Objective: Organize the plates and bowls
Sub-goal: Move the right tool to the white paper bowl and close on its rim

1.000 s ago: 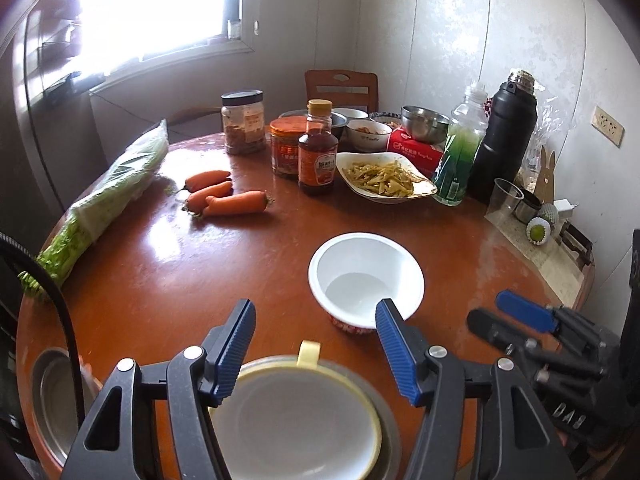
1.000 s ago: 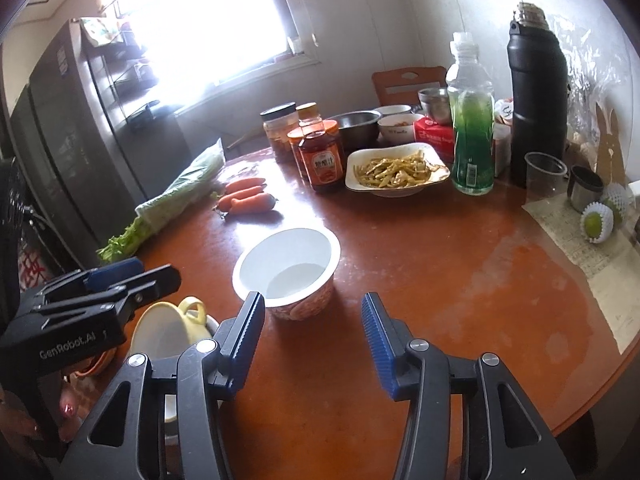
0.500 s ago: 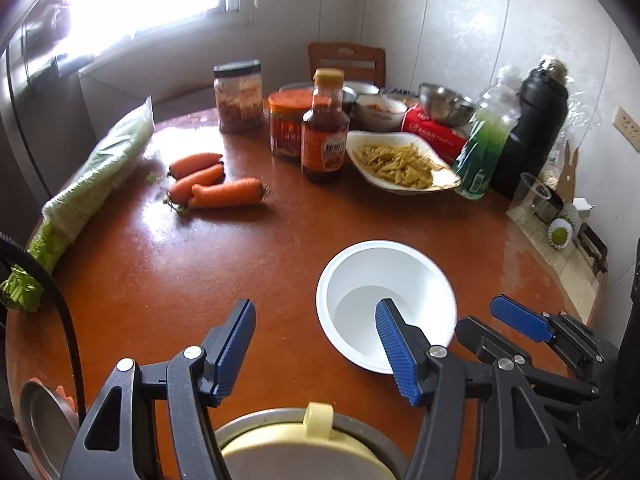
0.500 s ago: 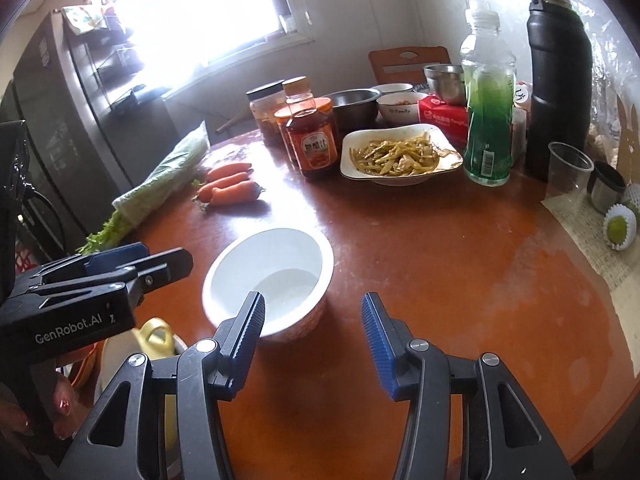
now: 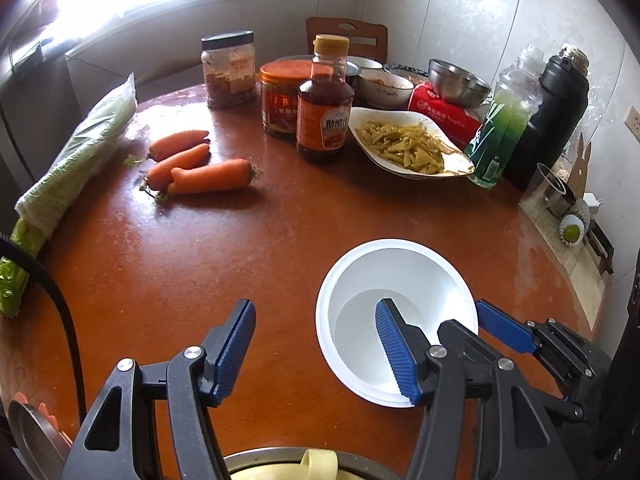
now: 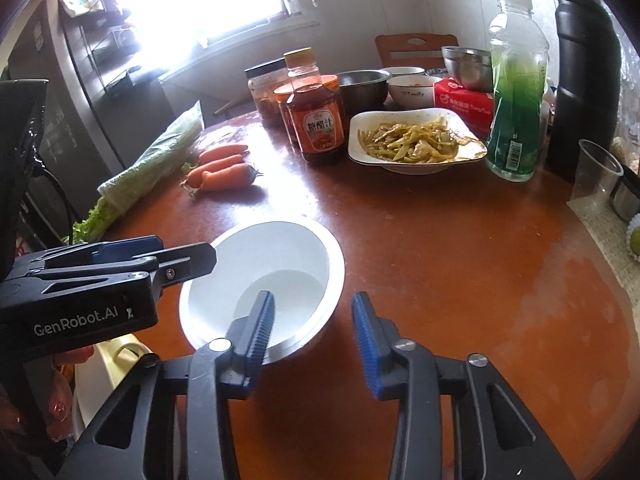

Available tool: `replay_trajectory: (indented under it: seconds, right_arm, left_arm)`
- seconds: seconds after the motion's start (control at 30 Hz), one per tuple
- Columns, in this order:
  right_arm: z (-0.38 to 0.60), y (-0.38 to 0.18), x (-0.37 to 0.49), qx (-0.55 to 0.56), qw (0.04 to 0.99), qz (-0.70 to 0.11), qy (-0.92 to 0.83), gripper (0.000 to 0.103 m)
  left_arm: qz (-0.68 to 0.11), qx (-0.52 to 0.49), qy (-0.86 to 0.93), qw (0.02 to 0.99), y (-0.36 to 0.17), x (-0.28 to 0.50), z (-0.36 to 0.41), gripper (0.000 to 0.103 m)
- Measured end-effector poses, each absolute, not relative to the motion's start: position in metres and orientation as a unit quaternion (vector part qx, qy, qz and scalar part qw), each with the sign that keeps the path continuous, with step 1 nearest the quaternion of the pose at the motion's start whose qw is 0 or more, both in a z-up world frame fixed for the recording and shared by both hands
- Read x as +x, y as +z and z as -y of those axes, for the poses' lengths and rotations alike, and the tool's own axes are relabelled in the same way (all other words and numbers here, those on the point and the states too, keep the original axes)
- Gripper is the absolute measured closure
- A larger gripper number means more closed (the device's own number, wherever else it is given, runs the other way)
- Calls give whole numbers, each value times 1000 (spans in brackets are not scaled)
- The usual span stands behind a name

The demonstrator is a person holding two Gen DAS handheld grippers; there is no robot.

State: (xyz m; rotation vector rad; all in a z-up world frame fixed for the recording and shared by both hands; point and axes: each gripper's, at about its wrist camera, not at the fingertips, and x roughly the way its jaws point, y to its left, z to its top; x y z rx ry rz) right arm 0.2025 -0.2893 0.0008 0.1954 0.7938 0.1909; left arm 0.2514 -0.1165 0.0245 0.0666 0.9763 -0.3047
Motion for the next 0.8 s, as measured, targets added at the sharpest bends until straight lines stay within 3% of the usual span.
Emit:
replay_trajectory:
  seconds: [0.2, 0.3, 0.37, 0.57, 0.8]
  right_arm:
    - [289, -5, 205, 102, 910, -389, 97, 77]
    - [288, -5, 204, 103, 911, -386, 102, 79]
    - [285, -5, 204, 99, 912, -385, 105, 80]
    - [282, -3, 203, 97, 913, -381, 106, 81]
    - [279, 2, 201, 92, 915, -378, 106, 81]
  left_arm:
    - [-485, 31, -165, 858, 14, 256, 121, 44]
    - [-490, 29, -173, 854, 10, 256, 124, 54]
    - [-496, 28, -178, 849, 6, 256, 126, 66]
    - [-496, 35, -177, 849, 3, 253, 125, 78]
    - [-481, 35, -177, 858, 11, 247, 120, 78]
